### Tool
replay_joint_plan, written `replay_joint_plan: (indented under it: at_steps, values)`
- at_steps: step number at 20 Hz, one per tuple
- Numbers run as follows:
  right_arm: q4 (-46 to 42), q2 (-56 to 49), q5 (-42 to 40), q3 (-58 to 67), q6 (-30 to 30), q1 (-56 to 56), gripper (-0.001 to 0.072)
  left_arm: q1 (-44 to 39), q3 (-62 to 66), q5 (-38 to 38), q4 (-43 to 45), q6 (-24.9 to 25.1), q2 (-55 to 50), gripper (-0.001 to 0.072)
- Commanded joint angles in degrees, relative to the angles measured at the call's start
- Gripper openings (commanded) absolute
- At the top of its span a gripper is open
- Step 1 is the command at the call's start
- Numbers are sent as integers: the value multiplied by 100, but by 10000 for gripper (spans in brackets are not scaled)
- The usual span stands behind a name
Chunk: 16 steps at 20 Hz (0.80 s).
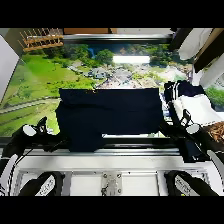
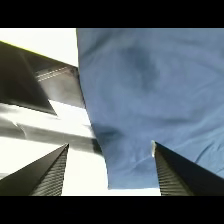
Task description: Fold the clothes and pants, and hang the long-sleeved shirts on hangers.
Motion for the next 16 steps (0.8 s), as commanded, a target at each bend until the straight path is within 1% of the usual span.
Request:
replay_joint_plan:
  at_steps: [1, 6, 7, 8, 9, 10, 12, 14, 16]
  values:
    - [9, 0, 2, 7, 0, 4, 12, -291, -271, 256, -350, -2, 4, 547]
    - [-15, 37, 166, 42, -2, 2, 12, -973, -269, 439, -527, -4, 4, 545]
    - [-20, 44, 227, 70, -4, 2, 12, -1054, -264, 455, -529, -7, 7, 449]
    - [-35, 50, 302, 109, -2, -2, 12, -1062, -243, 450, -498, -4, 7, 124]
    - [-138, 74, 437, 184, -2, -2, 12, -1021, -166, 393, -420, -4, 7, 18]
    - [-313, 103, 625, 293, -2, -2, 12, -922, -9, 199, -304, 2, 11, 13]
    - [-964, 223, 1268, 592, 2, -7, 12, -645, 363, -400, 26, 79, 162, 13]
    - [-1646, 396, 2149, 920, 44, -7, 12, -444, 619, -938, 245, 103, 680, 13]
    - [-2070, 588, 3014, 1180, 42, -7, 12, -332, 680, -1394, 256, 96, 1325, 13]
